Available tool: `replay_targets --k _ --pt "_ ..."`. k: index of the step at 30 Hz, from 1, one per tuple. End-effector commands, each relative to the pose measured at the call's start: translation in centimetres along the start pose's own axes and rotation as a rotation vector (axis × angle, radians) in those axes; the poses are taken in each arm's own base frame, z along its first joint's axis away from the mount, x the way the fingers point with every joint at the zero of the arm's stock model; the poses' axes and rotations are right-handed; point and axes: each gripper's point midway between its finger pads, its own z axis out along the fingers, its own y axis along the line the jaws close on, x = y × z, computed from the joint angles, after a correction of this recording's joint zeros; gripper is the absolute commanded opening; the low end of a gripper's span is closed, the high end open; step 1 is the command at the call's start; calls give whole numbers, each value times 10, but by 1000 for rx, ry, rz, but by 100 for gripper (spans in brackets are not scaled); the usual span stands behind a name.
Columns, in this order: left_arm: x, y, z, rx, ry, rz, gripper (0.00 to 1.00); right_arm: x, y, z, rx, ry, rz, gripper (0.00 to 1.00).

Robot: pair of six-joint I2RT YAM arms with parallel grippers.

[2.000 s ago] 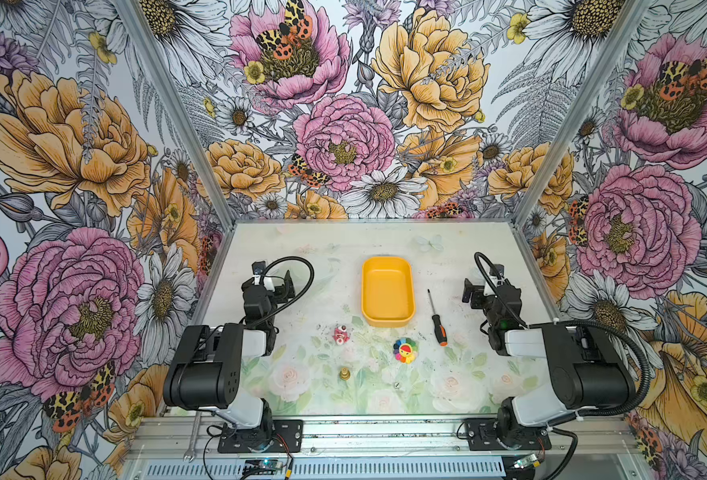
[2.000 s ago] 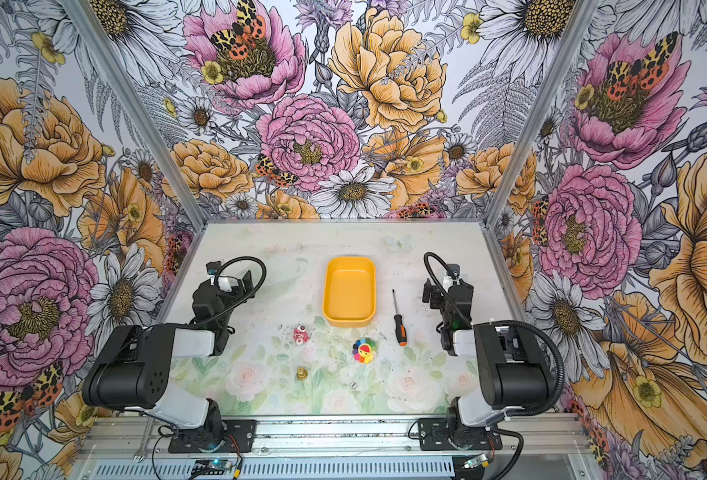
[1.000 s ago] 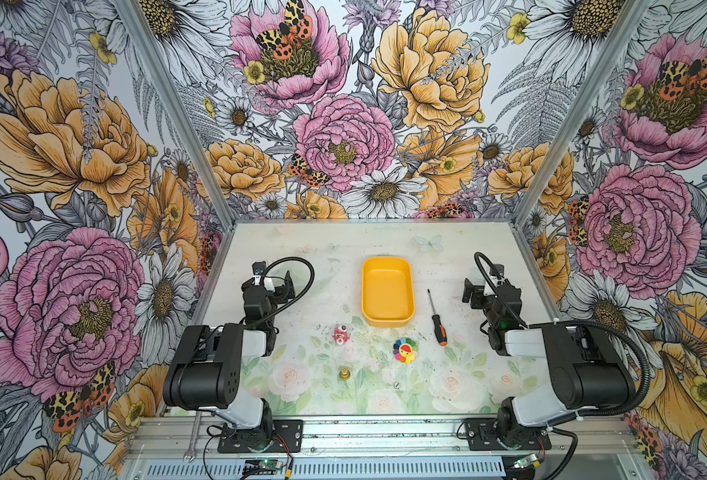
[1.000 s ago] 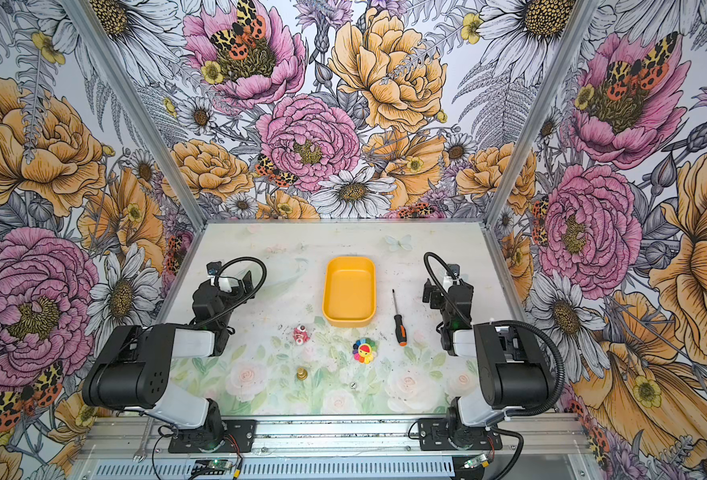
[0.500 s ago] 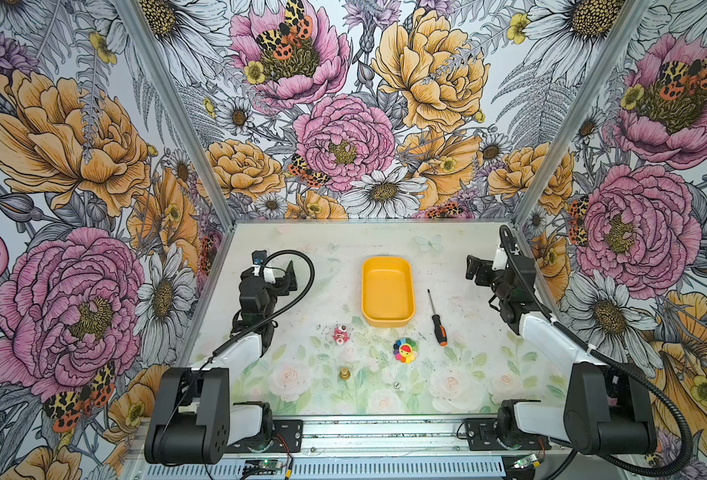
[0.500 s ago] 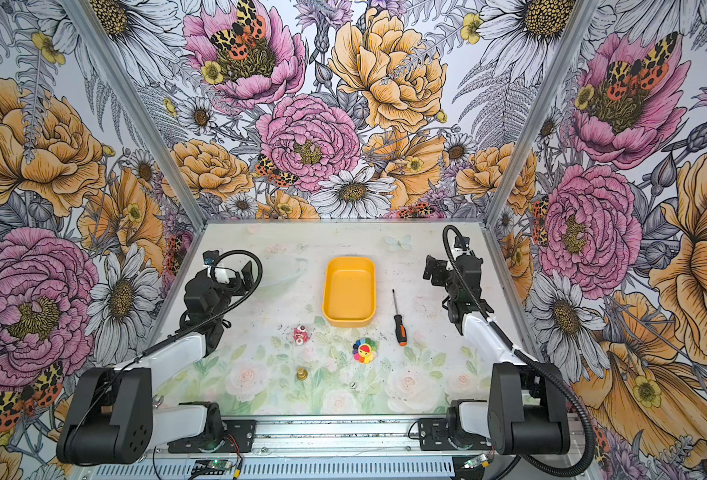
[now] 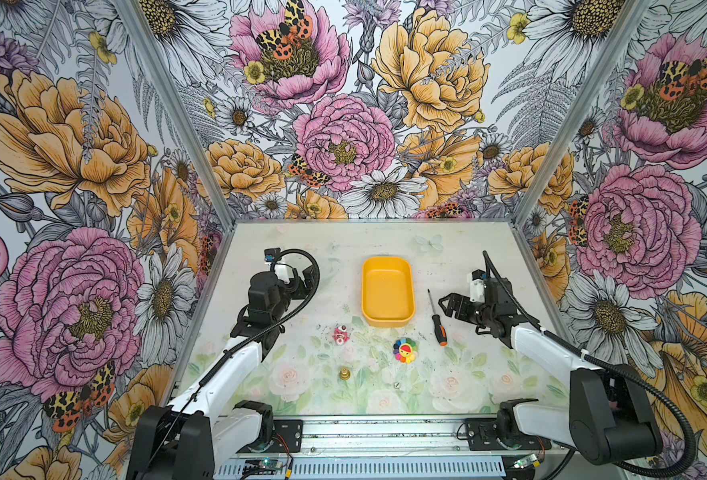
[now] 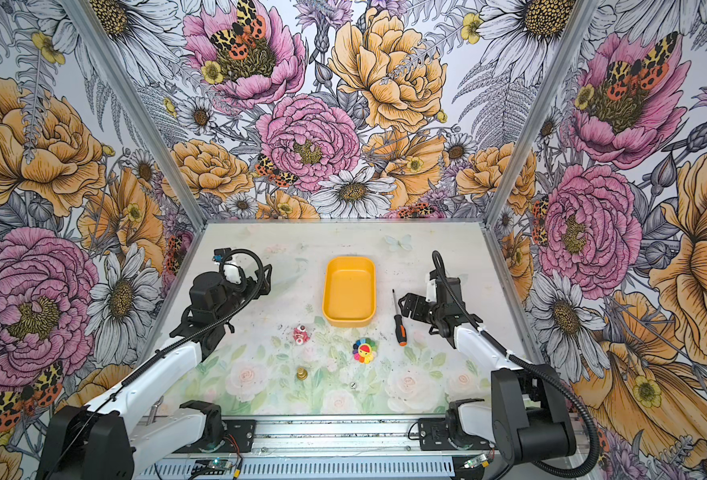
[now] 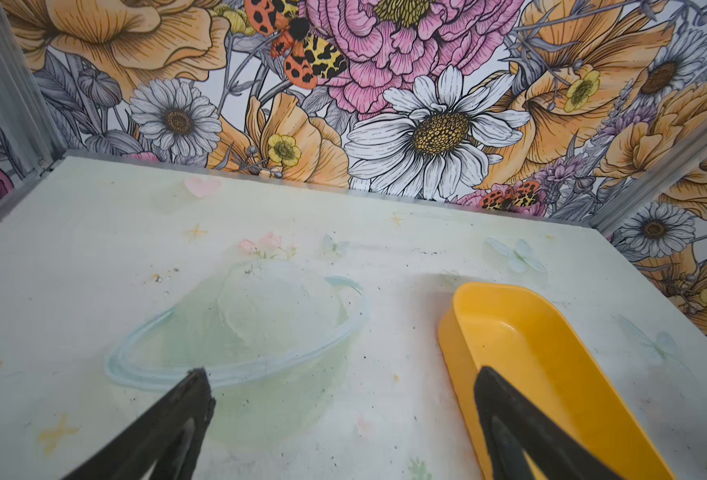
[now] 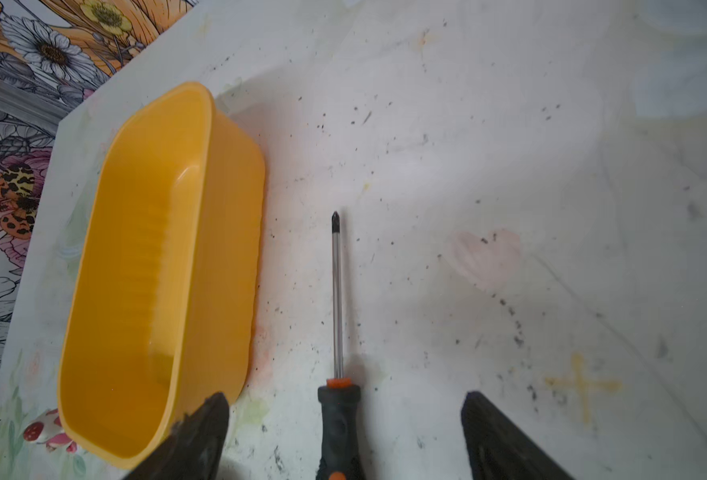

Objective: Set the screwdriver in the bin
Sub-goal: 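Close the right gripper on the screwdriver handle while the left arm shifts forward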

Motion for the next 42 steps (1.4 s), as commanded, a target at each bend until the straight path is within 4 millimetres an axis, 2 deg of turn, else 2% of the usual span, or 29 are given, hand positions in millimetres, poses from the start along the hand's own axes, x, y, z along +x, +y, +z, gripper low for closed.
replay_targets --k 1,7,17,28,38,42 --pt "20 3 -5 -17 73 -71 99 13 3 -5 8 13 33 87" --pt "30 0 -3 -9 104 -106 99 40 1 3 61 69 20 85" --pt "50 -6 11 6 182 -121 99 54 6 17 151 107 -23 80" --pt "63 -14 19 17 235 -114 99 72 7 32 242 162 -55 68" --pt "69 -15 23 16 265 -112 99 78 -3 29 340 180 -86 59" --pt "70 -18 25 25 276 -114 99 84 -8 29 367 203 -90 50"
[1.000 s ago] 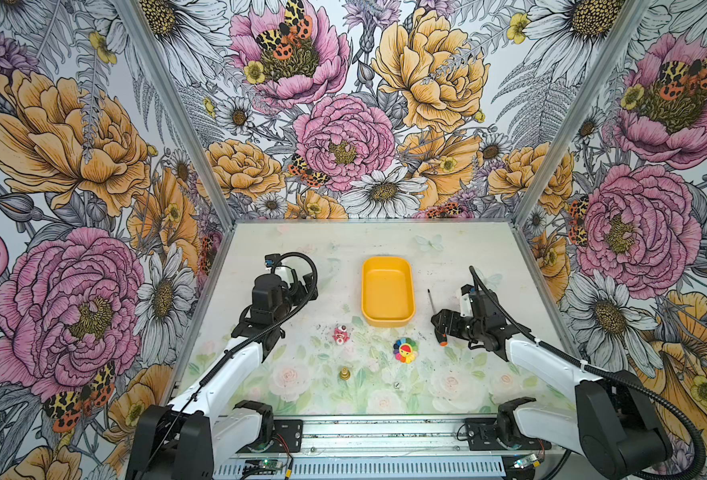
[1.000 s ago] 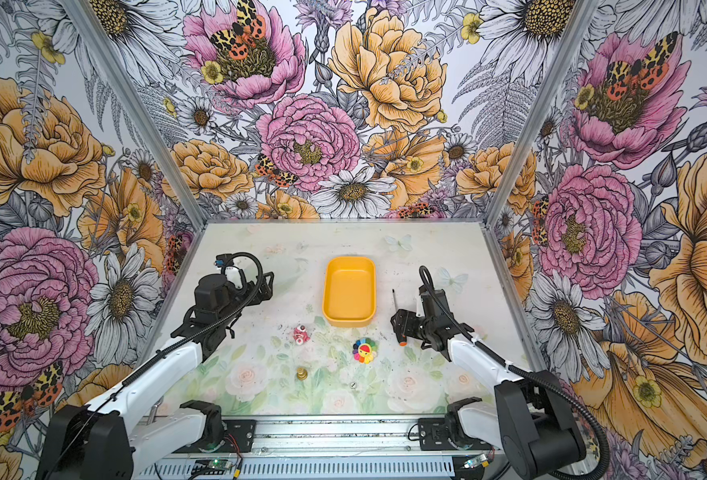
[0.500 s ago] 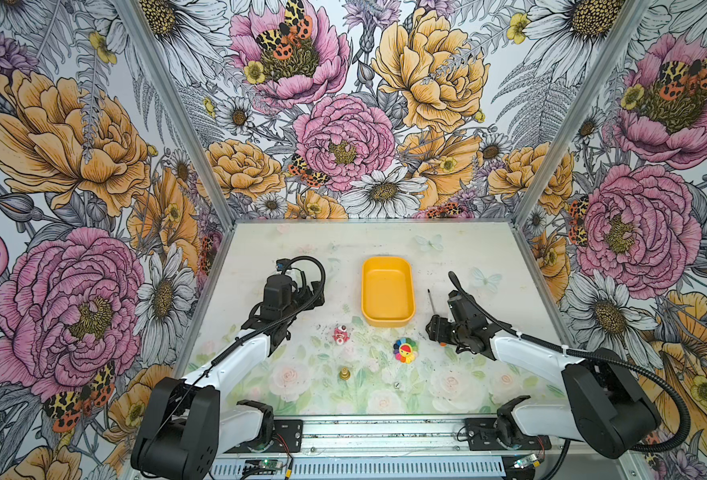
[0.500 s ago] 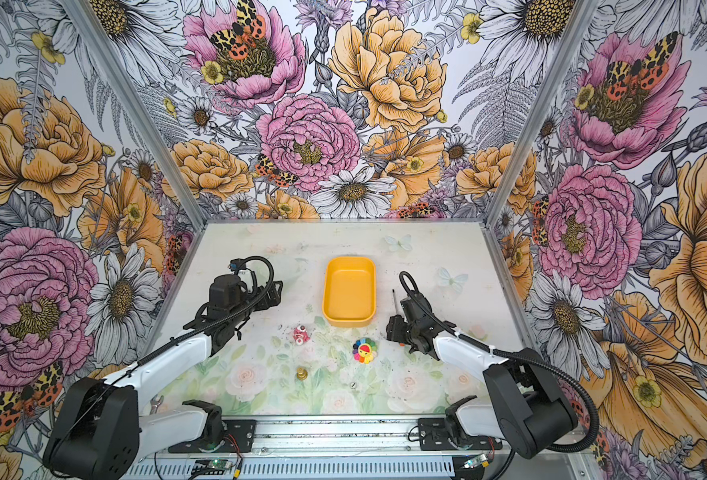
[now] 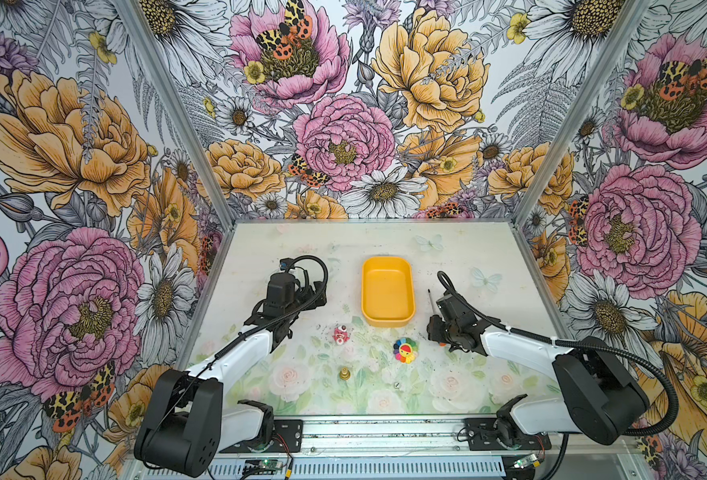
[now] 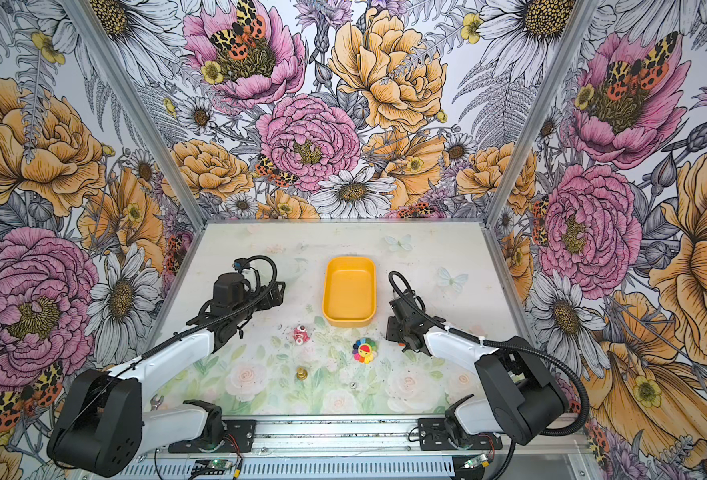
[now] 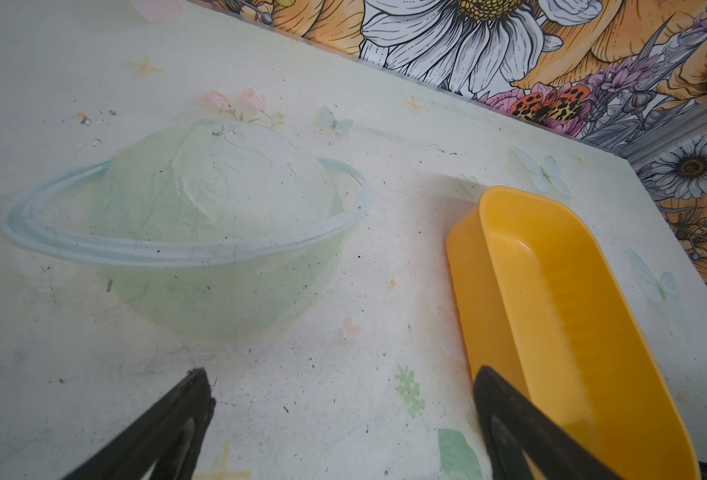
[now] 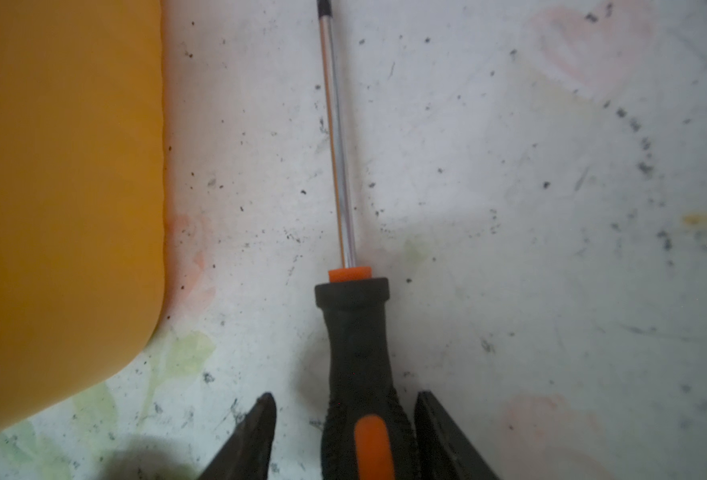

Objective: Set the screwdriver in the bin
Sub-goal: 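Close the right gripper on the screwdriver handle while the left arm shifts forward, then lift the screwdriver with the right gripper and carry it over the yellow bin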

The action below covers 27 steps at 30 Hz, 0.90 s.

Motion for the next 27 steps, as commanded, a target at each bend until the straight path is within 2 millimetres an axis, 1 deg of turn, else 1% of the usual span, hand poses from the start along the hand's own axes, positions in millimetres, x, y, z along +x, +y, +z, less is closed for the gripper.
replay_targets --k 1,3,7,8,10,16,20,24,27 --pt "-5 -13 1 39 6 -11 99 15 -14 4 76 60 -5 46" --pt "-5 -15 3 43 10 -9 99 18 -14 5 79 69 -9 38" --pt "-3 -18 5 42 15 1 99 19 -13 7 77 78 -12 28" --pt "-2 -18 5 42 18 0 99 19 -14 7 78 77 -13 23" --pt "-1 -19 7 46 24 3 99 19 -13 6 74 76 -11 0" --pt "-1 -23 10 48 31 9 99 14 -10 2 61 57 -12 0" --pt "-2 -27 12 54 35 14 99 5 -4 -7 33 20 -7 0" --pt "-1 -30 13 58 41 21 99 -12 1 -26 5 -57 9 0" --pt "-1 -31 12 57 42 22 99 -32 3 -47 -10 -152 28 0"
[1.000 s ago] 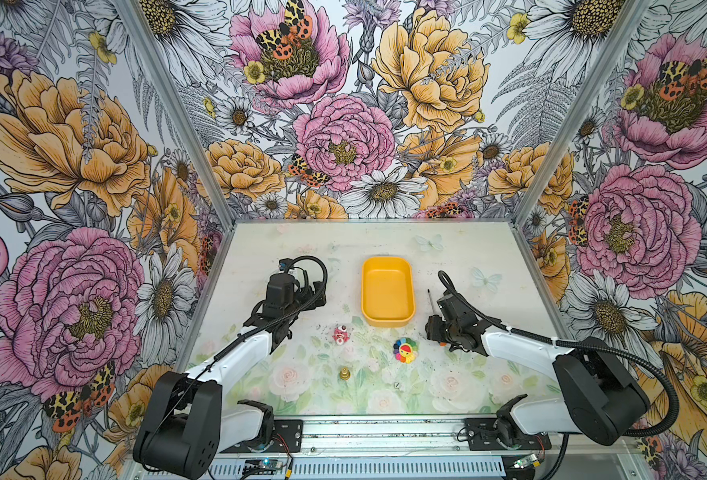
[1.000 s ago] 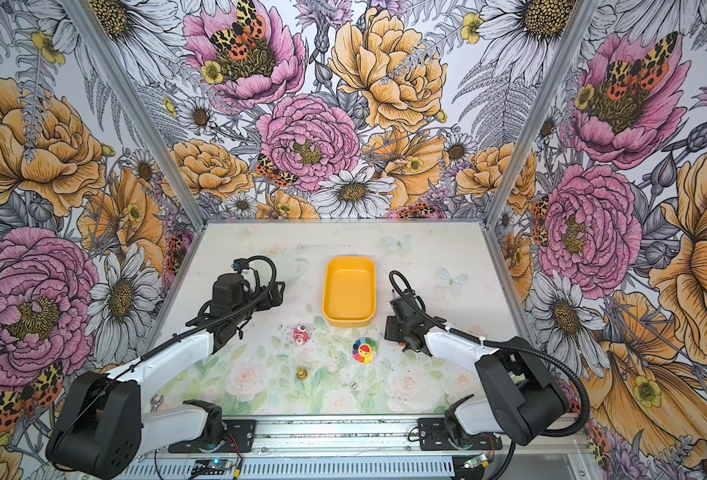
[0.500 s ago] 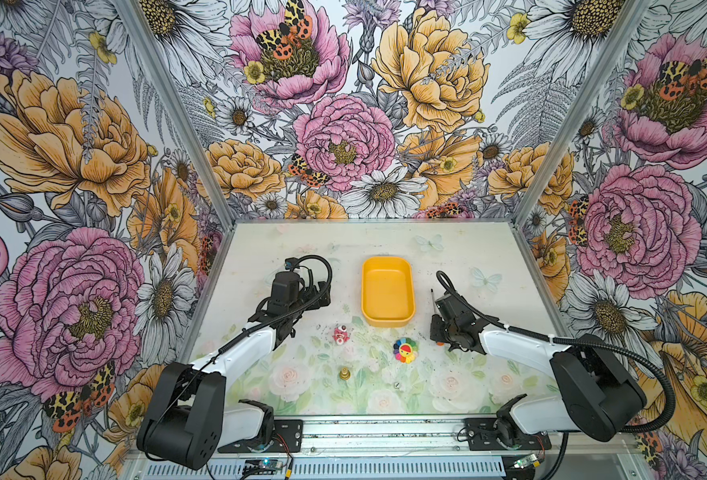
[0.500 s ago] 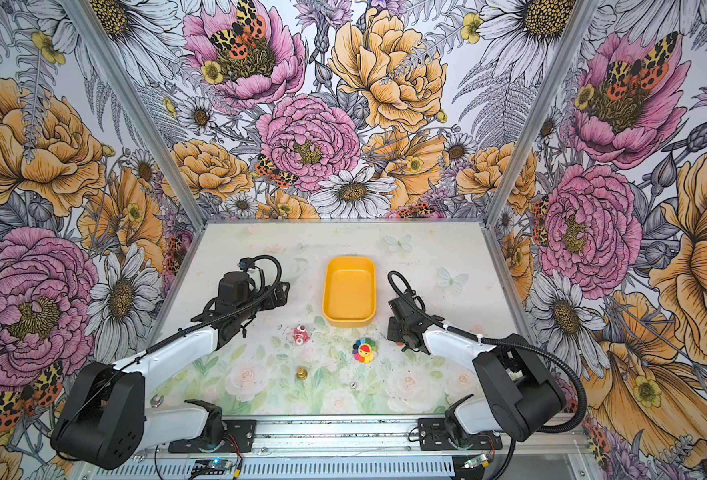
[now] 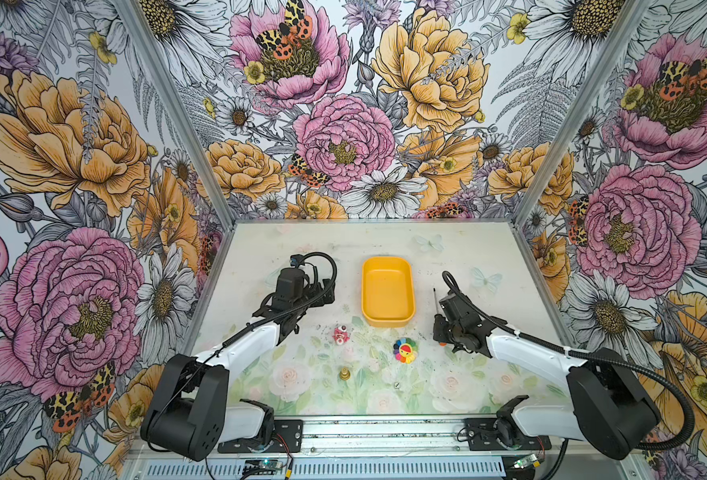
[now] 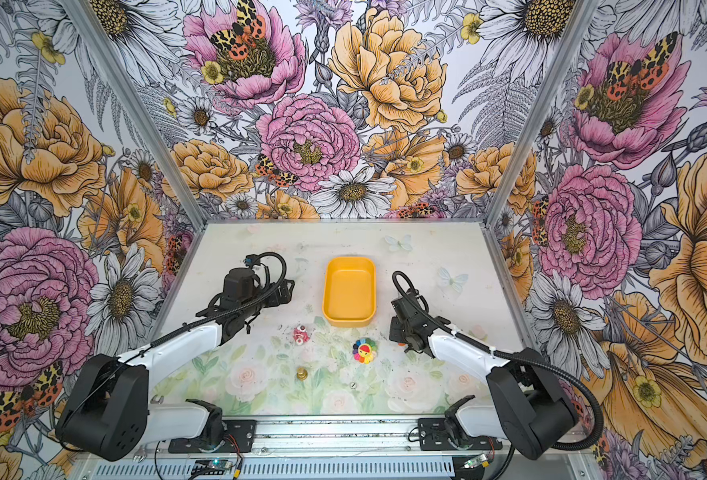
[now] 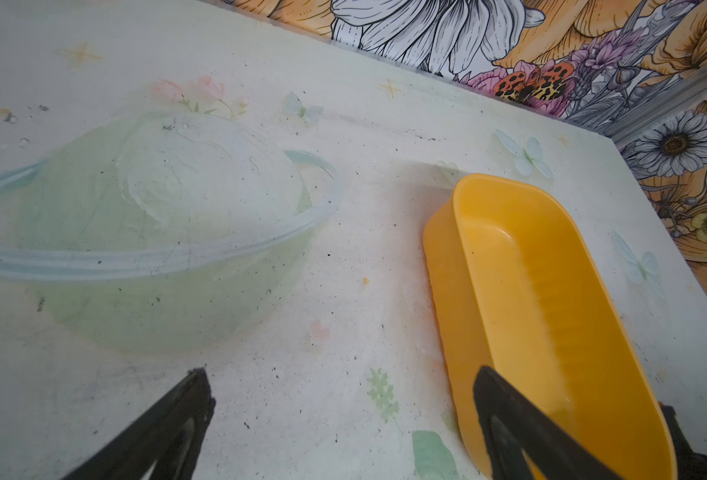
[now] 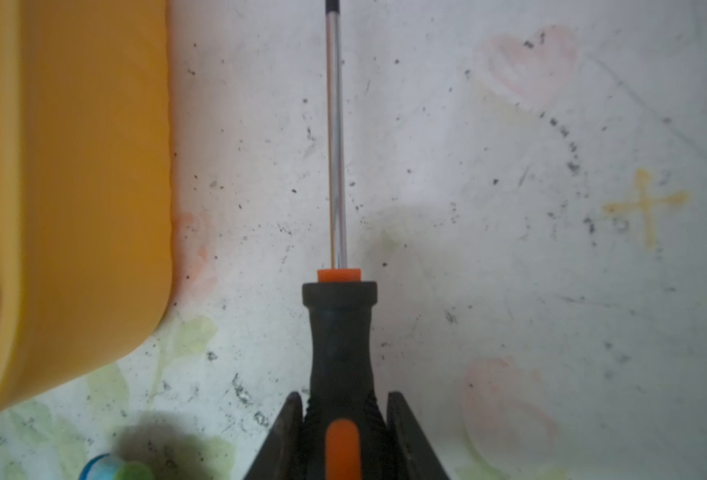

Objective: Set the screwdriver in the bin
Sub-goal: 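Lift the screwdriver with the right gripper and carry it over the yellow bin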

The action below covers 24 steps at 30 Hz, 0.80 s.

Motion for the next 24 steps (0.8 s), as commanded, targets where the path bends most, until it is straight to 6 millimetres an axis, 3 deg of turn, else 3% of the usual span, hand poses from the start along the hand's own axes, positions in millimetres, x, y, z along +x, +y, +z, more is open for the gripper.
replay_targets --k 1,8,12,17,24 --pt "-5 -8 -1 18 -3 1 99 -30 4 -28 -12 -134 31 0" --pt "-7 -9 -4 22 -7 2 99 -91 21 -88 -69 -352 66 0" --pt "-7 -10 -6 26 -10 -1 99 -124 43 -109 -113 -406 70 0" --pt "-6 -8 -11 15 -8 7 99 -151 78 -109 -173 -391 68 0" --pt "-5 -2 -19 -12 -16 22 99 -153 132 -85 -210 -325 34 0"
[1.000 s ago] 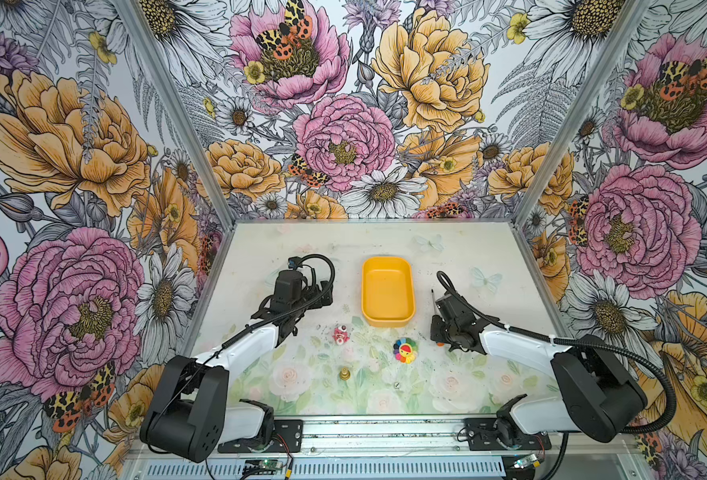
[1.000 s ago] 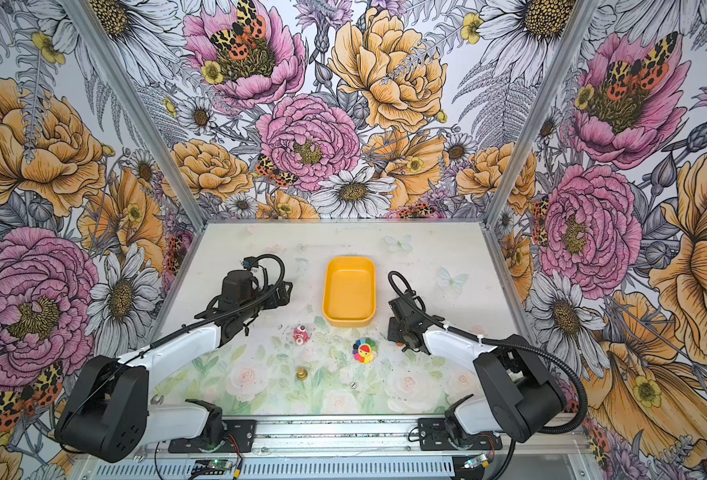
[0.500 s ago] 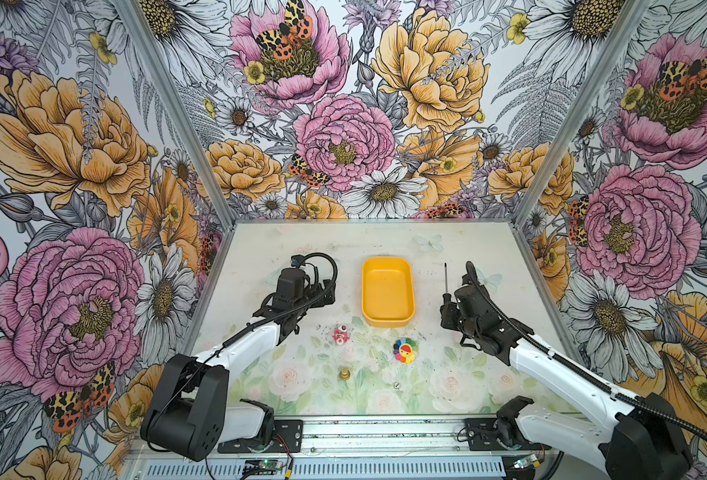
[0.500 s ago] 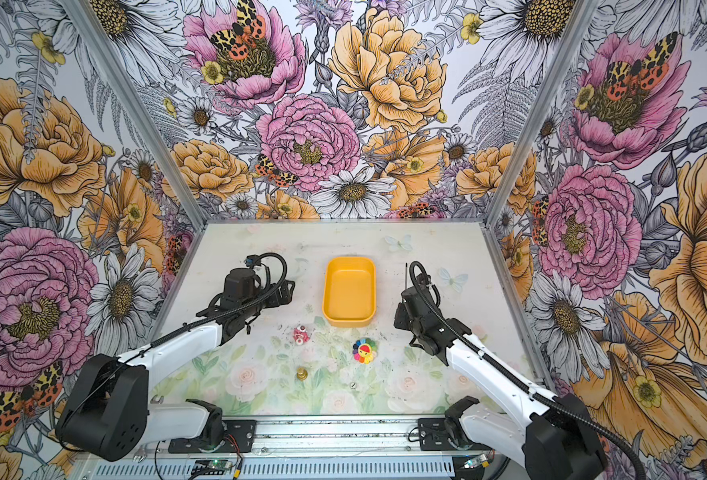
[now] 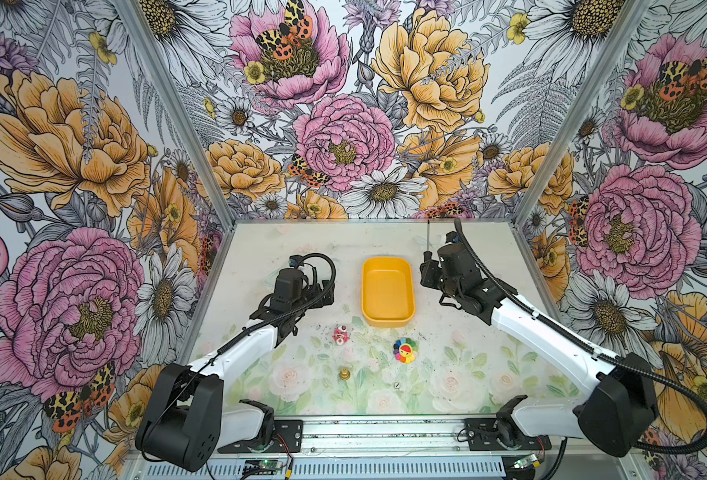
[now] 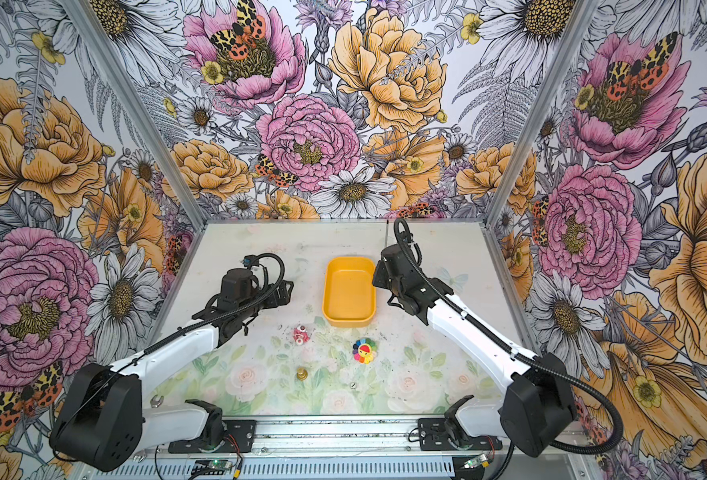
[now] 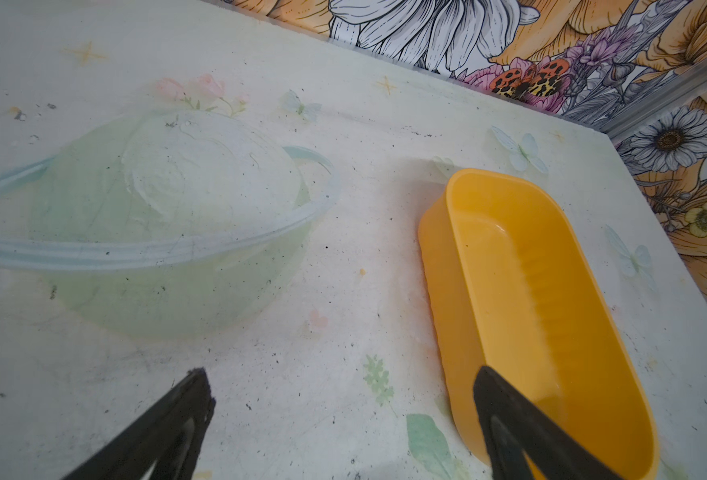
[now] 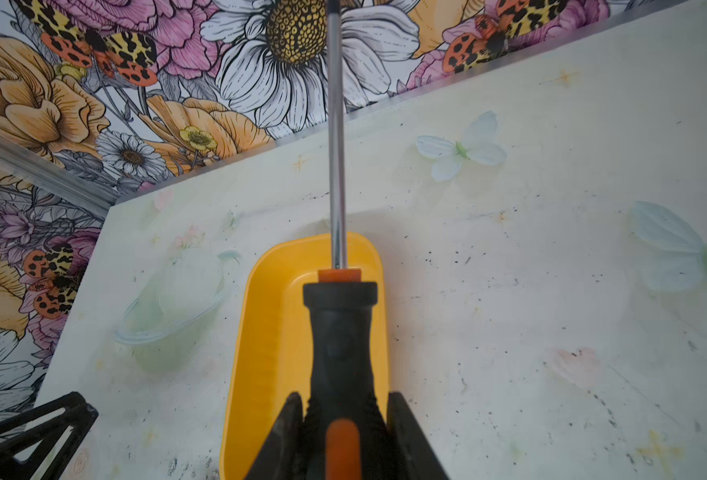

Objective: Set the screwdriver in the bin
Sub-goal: 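Lift the screwdriver with the right gripper and carry it over the yellow bin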

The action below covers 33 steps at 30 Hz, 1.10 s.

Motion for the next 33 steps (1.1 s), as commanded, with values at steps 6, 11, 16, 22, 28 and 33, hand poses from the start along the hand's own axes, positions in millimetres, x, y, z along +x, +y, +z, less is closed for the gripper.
replay_targets --k 6,11,16,22,28,33 --pt "-1 3 -9 -15 -16 21 99 21 51 26 -43 57 -24 0" --pt "1 5 -8 -19 -9 19 99 49 51 43 -16 121 -24 0" --pt "3 5 -5 -20 -1 17 99 74 45 59 11 185 -32 0" --pt "3 5 -4 -20 1 17 99 92 40 73 36 239 -39 0" --pt "4 6 -3 -25 4 17 99 107 33 85 66 276 -51 0" --pt "5 6 -1 -24 11 16 99 115 33 94 73 304 -57 0"
